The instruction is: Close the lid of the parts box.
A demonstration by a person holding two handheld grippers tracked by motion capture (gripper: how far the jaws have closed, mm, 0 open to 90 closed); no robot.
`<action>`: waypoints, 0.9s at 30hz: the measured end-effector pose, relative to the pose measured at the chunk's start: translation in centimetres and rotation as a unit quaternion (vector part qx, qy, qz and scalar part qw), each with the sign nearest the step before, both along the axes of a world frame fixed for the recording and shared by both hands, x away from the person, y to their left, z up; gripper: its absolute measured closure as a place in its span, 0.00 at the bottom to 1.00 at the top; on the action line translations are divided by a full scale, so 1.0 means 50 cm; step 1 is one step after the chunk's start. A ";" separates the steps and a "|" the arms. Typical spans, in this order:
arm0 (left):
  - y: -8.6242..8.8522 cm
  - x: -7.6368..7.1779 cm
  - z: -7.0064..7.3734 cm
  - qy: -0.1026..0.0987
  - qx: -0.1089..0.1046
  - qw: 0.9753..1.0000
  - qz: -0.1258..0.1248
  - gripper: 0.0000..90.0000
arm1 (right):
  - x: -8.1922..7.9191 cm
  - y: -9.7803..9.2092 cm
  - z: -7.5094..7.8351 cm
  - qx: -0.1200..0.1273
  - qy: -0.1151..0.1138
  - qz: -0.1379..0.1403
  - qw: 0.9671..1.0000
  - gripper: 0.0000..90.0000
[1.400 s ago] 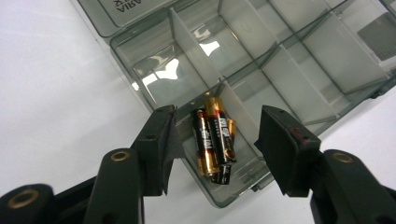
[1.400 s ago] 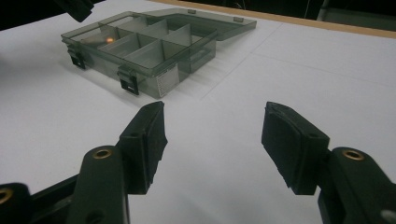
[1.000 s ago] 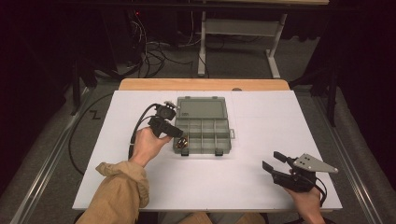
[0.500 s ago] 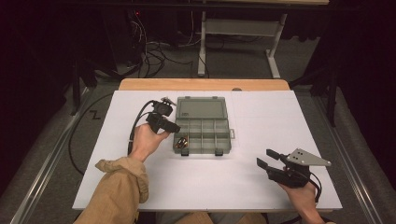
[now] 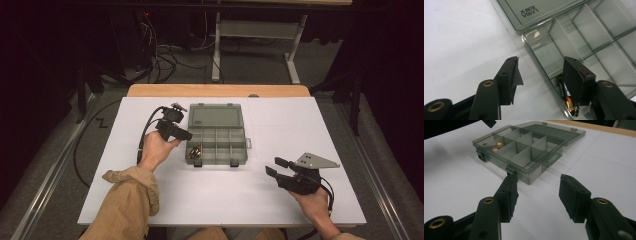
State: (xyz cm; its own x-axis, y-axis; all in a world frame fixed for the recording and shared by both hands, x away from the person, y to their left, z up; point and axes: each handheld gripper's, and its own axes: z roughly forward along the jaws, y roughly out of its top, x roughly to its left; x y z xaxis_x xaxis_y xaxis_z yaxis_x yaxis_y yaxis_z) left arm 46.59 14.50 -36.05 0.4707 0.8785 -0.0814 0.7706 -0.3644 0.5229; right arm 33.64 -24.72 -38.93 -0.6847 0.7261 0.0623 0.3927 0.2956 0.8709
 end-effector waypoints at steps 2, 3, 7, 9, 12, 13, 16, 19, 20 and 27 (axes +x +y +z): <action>0.000 0.002 -0.001 -0.001 0.000 1.000 -0.001 0.51 | 0.004 0.008 0.001 -0.005 0.004 0.001 1.000 0.60; -0.001 0.002 -0.002 -0.001 0.000 1.000 -0.001 0.51 | 0.006 0.012 0.002 -0.008 0.004 0.002 1.000 0.61; -0.003 0.003 -0.003 -0.002 -0.002 1.000 -0.004 0.51 | 0.016 0.026 0.004 -0.011 0.013 0.002 1.000 0.62; -0.004 0.004 -0.004 -0.003 -0.002 1.000 -0.004 0.50 | 0.021 0.032 0.004 -0.012 0.019 0.004 1.000 0.62; -0.001 0.006 -0.005 -0.002 -0.005 1.000 -0.004 0.50 | 0.031 0.040 0.002 -0.016 0.027 0.003 1.000 0.62; -0.001 0.008 -0.005 0.000 -0.006 1.000 -0.004 0.50 | 0.034 0.043 0.003 -0.015 0.029 0.001 0.999 0.63; 0.000 0.010 -0.006 0.002 -0.008 1.000 -0.004 0.49 | 0.044 0.050 0.005 -0.015 0.033 -0.004 0.999 0.65; 0.000 0.014 -0.008 0.003 -0.010 1.000 -0.004 0.49 | 0.056 0.061 0.006 -0.024 0.044 -0.007 0.999 0.67; -0.001 0.015 -0.009 0.003 -0.009 1.000 -0.004 0.49 | 0.060 0.064 0.006 -0.029 0.046 -0.007 0.999 0.67; -0.003 0.017 -0.012 0.003 -0.009 1.000 -0.003 0.48 | 0.090 0.086 0.010 -0.038 0.072 -0.008 0.997 0.69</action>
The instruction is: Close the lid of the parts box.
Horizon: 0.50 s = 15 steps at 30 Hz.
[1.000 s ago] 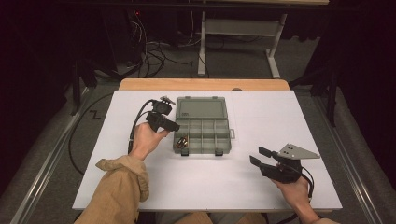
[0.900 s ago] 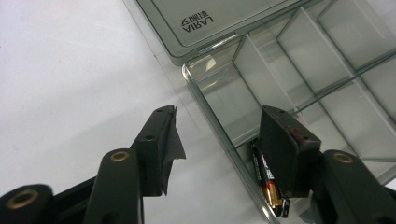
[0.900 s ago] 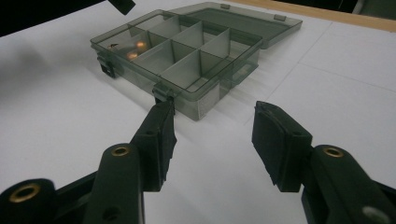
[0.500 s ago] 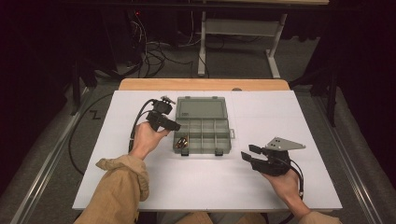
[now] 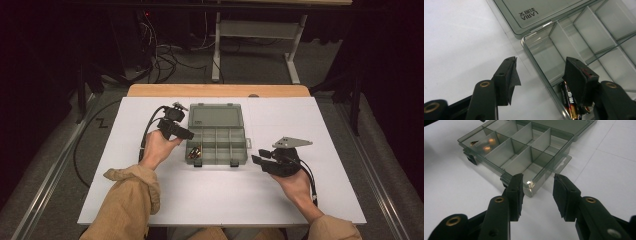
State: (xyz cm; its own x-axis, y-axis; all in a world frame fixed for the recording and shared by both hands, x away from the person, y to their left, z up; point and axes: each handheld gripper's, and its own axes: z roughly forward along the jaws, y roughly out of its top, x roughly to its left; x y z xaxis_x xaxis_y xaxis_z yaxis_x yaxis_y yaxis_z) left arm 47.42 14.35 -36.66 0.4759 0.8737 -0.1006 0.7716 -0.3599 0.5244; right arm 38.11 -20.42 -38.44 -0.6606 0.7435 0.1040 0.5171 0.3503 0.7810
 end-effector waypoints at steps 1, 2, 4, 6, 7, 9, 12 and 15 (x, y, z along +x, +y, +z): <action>0.000 0.001 -0.001 0.000 0.001 1.000 0.000 0.47 | 0.004 0.002 0.000 -0.003 0.003 0.002 1.000 0.70; 0.000 0.002 -0.001 0.000 0.001 1.000 0.001 0.47 | 0.008 0.005 0.000 -0.005 0.006 0.003 1.000 0.71; -0.001 0.003 -0.003 0.001 0.001 1.000 0.000 0.47 | 0.015 0.011 0.001 -0.010 0.014 0.006 1.000 0.71; -0.002 0.004 -0.004 0.003 0.002 1.000 0.000 0.47 | 0.024 0.016 0.002 -0.014 0.019 0.008 1.000 0.72; -0.003 0.005 -0.005 0.003 0.000 1.000 -0.001 0.46 | 0.027 0.018 0.003 -0.016 0.024 0.007 1.000 0.72; -0.004 0.008 -0.004 0.008 0.000 1.000 -0.002 0.45 | 0.036 0.024 0.004 -0.022 0.031 0.007 0.999 0.73; -0.005 0.012 0.002 0.005 0.000 1.000 -0.001 0.45 | 0.049 0.032 0.008 -0.032 0.040 0.009 0.999 0.74; -0.009 0.015 0.008 0.003 0.002 1.000 -0.005 0.45 | 0.059 0.041 0.012 -0.041 0.045 0.011 0.998 0.75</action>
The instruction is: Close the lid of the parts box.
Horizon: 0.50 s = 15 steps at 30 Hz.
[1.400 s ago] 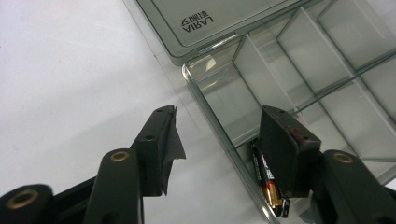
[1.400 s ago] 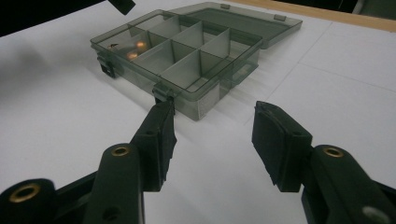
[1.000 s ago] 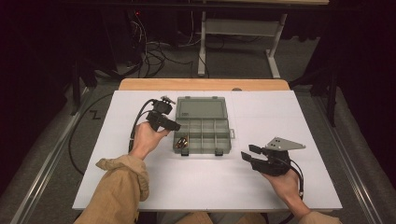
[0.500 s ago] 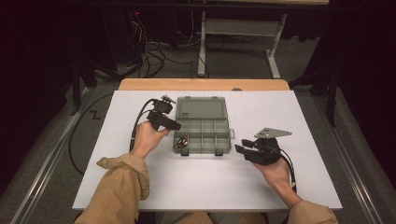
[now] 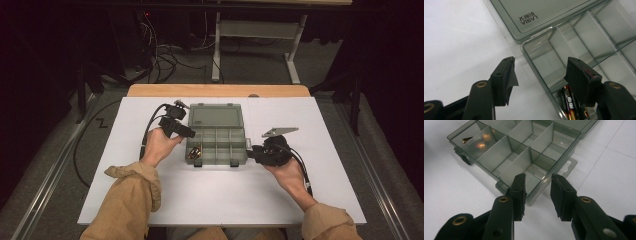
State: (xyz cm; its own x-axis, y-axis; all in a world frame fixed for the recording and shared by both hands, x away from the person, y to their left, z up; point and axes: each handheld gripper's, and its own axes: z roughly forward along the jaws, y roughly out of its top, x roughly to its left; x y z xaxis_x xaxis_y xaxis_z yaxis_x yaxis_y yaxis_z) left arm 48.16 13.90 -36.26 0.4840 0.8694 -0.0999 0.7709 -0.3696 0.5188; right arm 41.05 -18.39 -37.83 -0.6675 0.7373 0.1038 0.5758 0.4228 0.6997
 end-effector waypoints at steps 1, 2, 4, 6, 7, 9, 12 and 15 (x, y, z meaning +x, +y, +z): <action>-0.001 0.000 0.002 0.000 0.000 1.000 -0.002 0.45 | 0.004 0.002 0.001 -0.002 0.003 -0.001 1.000 0.75; -0.003 0.000 0.002 -0.003 -0.002 1.000 -0.001 0.45 | 0.007 0.004 0.003 -0.004 0.004 -0.002 1.000 0.75; -0.003 0.001 0.002 -0.001 -0.003 1.000 -0.001 0.45 | 0.015 0.007 0.004 -0.008 0.011 -0.003 1.000 0.76; -0.001 0.004 0.000 0.002 -0.001 1.000 -0.003 0.45 | 0.021 0.011 0.006 -0.014 0.019 -0.006 1.000 0.77; 0.000 0.005 -0.002 0.003 -0.001 1.000 -0.002 0.45 | 0.024 0.013 0.007 -0.017 0.021 -0.005 1.000 0.77; 0.001 0.007 -0.004 0.004 -0.002 1.000 0.000 0.45 | 0.029 0.017 0.010 -0.021 0.026 -0.008 0.999 0.78; 0.005 0.011 -0.004 0.004 -0.005 1.000 0.001 0.45 | 0.039 0.021 0.011 -0.024 0.033 -0.008 0.999 0.78; 0.008 0.014 -0.005 0.004 -0.008 1.000 0.002 0.45 | 0.051 0.024 0.010 -0.029 0.046 -0.014 0.998 0.79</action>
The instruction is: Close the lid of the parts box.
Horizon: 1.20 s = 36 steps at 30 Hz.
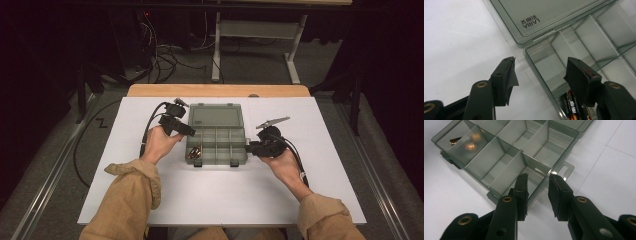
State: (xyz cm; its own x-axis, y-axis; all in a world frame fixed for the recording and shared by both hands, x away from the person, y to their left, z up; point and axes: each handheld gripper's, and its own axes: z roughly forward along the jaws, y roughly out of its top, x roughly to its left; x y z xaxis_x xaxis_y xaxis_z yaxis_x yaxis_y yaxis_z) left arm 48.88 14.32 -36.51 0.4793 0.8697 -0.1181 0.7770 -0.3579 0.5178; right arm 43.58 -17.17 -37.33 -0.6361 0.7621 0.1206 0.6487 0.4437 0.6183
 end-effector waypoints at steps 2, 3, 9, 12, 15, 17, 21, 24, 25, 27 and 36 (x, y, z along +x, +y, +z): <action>0.001 0.001 -0.002 0.000 0.002 1.000 -0.001 0.45 | 0.007 0.003 0.001 -0.005 0.005 -0.003 1.000 0.80; 0.001 0.001 -0.003 -0.001 0.005 1.000 -0.002 0.45 | 0.010 0.004 0.002 -0.008 0.009 -0.003 1.000 0.80; -0.001 0.006 0.001 0.002 0.011 1.000 -0.004 0.45 | 0.027 0.021 0.005 -0.033 0.025 -0.002 0.999 0.83; -0.005 0.010 0.007 0.001 0.015 1.000 -0.009 0.45 | 0.038 0.028 0.009 -0.040 0.032 -0.005 0.999 0.83; -0.009 0.013 0.011 -0.002 0.016 1.000 -0.009 0.45 | 0.050 0.031 0.008 -0.046 0.046 -0.012 0.998 0.83; -0.010 0.014 0.010 -0.002 0.014 1.000 -0.008 0.45 | 0.057 0.032 0.007 -0.047 0.053 -0.017 0.997 0.83; -0.009 0.019 0.004 0.003 0.020 1.000 -0.006 0.45 | 0.065 0.031 0.003 -0.046 0.061 -0.022 0.997 0.82; -0.006 0.022 0.003 0.005 0.021 1.000 0.001 0.45 | 0.068 0.032 -0.001 -0.049 0.063 -0.024 0.997 0.81; -0.005 0.022 0.003 0.005 0.022 1.000 0.001 0.45 | 0.069 0.032 -0.001 -0.047 0.064 -0.027 0.997 0.81; -0.004 0.022 0.005 0.003 0.020 1.000 0.001 0.45 | 0.070 0.032 -0.001 -0.048 0.063 -0.028 0.996 0.81; -0.009 0.026 0.001 0.003 0.016 1.000 -0.001 0.45 | 0.080 0.044 -0.005 -0.055 0.072 -0.036 0.995 0.81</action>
State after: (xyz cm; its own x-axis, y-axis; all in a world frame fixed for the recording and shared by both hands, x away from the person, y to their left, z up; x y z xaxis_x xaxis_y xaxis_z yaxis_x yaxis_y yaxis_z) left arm 50.20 13.87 -36.47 0.4801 0.8722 -0.0935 0.7792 -0.3751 0.5021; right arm 47.58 -14.99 -37.56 -0.5618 0.8185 0.1199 0.7593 0.4527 0.4674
